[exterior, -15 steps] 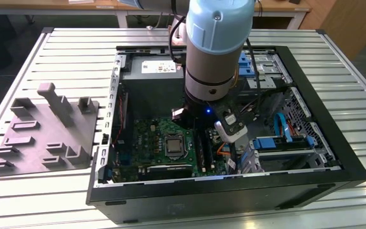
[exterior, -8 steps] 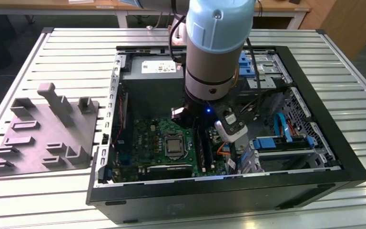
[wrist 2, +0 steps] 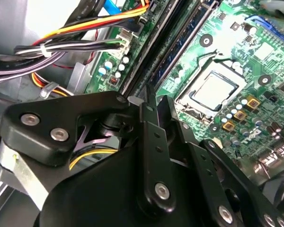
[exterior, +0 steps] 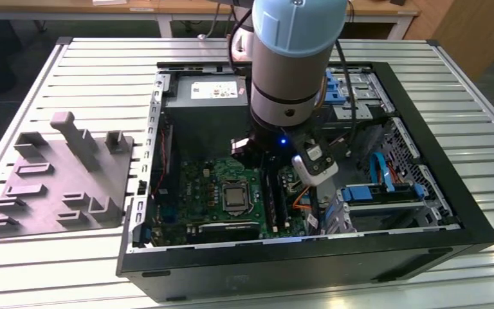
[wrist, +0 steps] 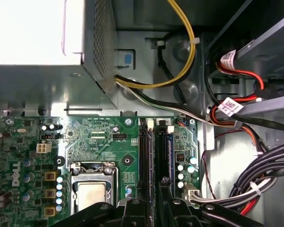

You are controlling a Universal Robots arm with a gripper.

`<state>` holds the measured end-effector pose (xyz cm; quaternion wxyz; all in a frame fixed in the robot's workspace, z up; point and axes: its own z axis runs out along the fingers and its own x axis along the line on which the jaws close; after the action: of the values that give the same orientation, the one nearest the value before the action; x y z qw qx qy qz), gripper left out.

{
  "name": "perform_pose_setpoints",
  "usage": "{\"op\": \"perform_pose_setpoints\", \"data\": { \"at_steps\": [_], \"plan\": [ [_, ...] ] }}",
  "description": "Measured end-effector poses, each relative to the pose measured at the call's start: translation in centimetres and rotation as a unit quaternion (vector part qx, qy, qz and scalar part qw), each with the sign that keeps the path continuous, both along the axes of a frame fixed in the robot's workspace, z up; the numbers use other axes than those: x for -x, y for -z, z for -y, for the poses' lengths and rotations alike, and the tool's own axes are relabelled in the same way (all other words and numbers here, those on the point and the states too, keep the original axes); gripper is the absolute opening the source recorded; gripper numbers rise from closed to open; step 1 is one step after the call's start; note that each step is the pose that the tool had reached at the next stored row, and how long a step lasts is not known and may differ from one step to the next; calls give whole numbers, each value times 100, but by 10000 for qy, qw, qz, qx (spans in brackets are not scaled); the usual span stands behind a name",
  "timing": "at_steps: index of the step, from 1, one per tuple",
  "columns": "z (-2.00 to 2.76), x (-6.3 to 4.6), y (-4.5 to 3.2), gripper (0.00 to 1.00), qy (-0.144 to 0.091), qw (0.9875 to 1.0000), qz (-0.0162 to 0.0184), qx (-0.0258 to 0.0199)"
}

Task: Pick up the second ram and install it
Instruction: 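Insert the second ram into the second slot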

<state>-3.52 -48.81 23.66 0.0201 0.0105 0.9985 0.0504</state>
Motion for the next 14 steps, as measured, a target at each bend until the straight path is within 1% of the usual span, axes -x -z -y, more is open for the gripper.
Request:
{"op": "perform_pose_setpoints", "data": {
  "at_steps": [7, 8, 10, 14],
  "plan": [
    [0, 0, -2, 25, 0, 10000, 0, 0],
    [0, 0, -2, 24, 0, 10000, 0, 0],
    [0, 0, -3, 11, 0, 10000, 0, 0],
    [0, 0, -4, 10, 0, 10000, 0, 0]
  ]
}}
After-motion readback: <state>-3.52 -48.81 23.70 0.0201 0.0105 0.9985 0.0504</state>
